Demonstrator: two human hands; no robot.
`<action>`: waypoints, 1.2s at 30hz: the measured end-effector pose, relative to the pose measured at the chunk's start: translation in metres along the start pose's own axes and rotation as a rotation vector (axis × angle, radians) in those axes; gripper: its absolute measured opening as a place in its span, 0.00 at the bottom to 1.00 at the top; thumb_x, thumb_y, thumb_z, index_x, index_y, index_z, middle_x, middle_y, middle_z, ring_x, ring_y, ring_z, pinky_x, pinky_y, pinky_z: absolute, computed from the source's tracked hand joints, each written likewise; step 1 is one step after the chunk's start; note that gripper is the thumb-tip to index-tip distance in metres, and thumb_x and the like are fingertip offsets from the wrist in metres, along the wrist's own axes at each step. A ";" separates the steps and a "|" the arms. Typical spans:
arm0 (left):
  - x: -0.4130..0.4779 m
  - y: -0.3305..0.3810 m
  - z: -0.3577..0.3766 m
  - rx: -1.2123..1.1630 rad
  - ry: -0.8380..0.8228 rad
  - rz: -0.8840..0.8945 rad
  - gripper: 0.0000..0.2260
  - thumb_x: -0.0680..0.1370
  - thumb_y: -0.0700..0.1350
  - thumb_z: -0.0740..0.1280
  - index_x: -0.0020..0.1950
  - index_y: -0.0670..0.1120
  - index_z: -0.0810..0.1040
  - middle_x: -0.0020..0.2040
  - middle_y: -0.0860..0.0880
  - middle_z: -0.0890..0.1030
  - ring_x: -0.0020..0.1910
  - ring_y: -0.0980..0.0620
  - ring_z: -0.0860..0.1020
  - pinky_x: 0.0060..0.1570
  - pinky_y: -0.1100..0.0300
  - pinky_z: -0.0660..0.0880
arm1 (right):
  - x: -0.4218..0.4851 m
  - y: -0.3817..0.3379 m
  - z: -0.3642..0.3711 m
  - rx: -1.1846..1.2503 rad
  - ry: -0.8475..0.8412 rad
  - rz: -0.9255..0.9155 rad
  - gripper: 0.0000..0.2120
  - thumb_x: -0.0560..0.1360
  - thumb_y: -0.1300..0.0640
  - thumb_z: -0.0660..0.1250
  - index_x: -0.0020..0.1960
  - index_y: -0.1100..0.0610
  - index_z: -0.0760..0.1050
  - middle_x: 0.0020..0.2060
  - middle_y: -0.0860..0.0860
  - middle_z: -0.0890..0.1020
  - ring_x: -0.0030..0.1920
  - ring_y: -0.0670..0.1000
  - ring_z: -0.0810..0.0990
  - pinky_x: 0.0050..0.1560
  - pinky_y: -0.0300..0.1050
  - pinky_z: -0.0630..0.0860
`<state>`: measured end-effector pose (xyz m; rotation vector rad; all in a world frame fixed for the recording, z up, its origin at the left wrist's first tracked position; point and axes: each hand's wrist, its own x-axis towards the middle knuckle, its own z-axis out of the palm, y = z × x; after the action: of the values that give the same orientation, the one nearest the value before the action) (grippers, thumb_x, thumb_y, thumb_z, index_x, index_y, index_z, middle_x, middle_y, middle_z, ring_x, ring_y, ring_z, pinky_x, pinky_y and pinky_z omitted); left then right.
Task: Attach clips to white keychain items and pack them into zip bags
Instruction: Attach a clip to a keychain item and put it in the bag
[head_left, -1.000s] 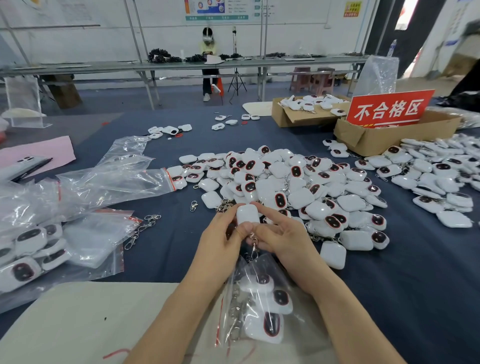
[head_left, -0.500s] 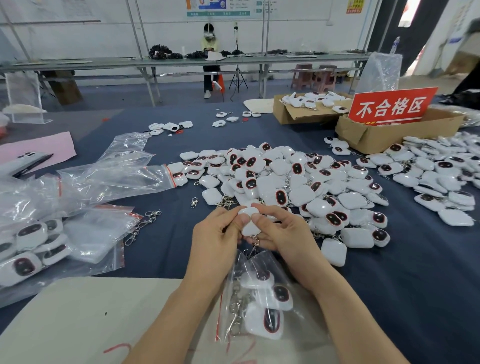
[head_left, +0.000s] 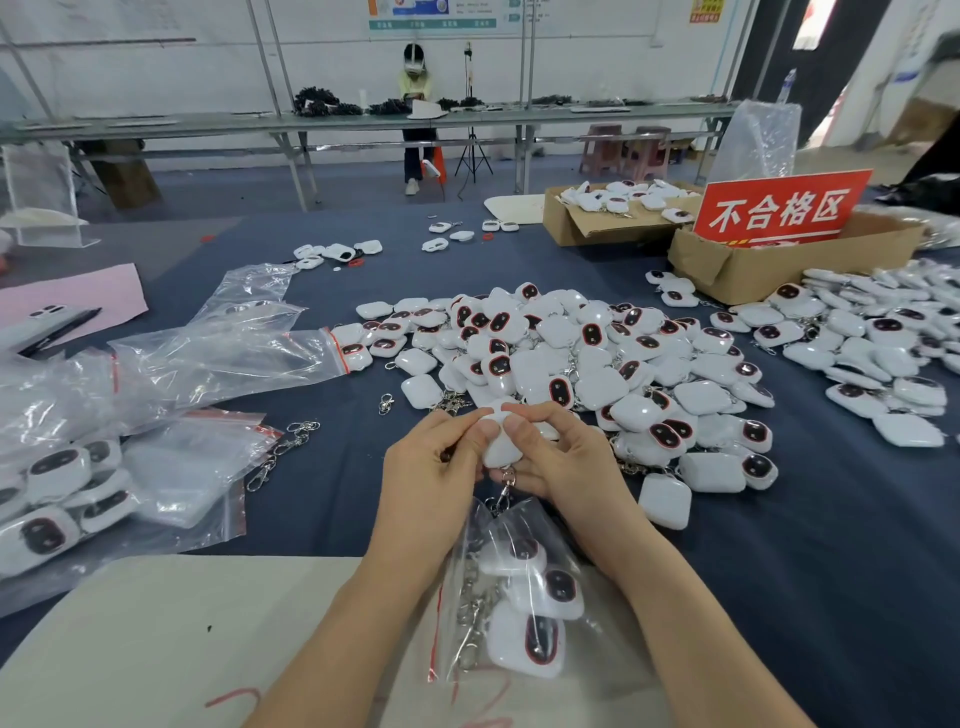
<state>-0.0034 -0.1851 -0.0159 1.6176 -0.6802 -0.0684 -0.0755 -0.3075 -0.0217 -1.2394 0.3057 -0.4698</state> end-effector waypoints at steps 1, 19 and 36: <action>0.000 0.002 0.000 -0.053 -0.026 -0.025 0.09 0.81 0.43 0.68 0.56 0.54 0.86 0.42 0.52 0.80 0.35 0.58 0.78 0.40 0.66 0.76 | 0.000 0.001 -0.001 0.009 0.003 -0.011 0.06 0.78 0.57 0.70 0.48 0.49 0.85 0.44 0.64 0.85 0.41 0.57 0.86 0.44 0.43 0.83; 0.002 -0.007 0.001 -0.076 -0.175 -0.125 0.14 0.77 0.48 0.75 0.59 0.59 0.76 0.45 0.52 0.75 0.42 0.55 0.80 0.43 0.62 0.80 | 0.000 0.004 -0.004 -0.285 -0.184 -0.143 0.22 0.79 0.72 0.58 0.54 0.50 0.83 0.41 0.47 0.86 0.36 0.41 0.80 0.40 0.35 0.77; -0.025 0.016 -0.083 0.104 -0.163 -0.326 0.13 0.77 0.42 0.73 0.61 0.48 0.79 0.40 0.52 0.85 0.33 0.57 0.77 0.35 0.65 0.73 | -0.008 -0.018 0.010 -0.876 -0.343 -0.093 0.09 0.80 0.45 0.65 0.55 0.45 0.82 0.34 0.36 0.83 0.32 0.35 0.79 0.35 0.28 0.73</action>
<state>0.0051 -0.1000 0.0055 1.8259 -0.5448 -0.4124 -0.0812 -0.2992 -0.0016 -2.1632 0.1559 -0.1818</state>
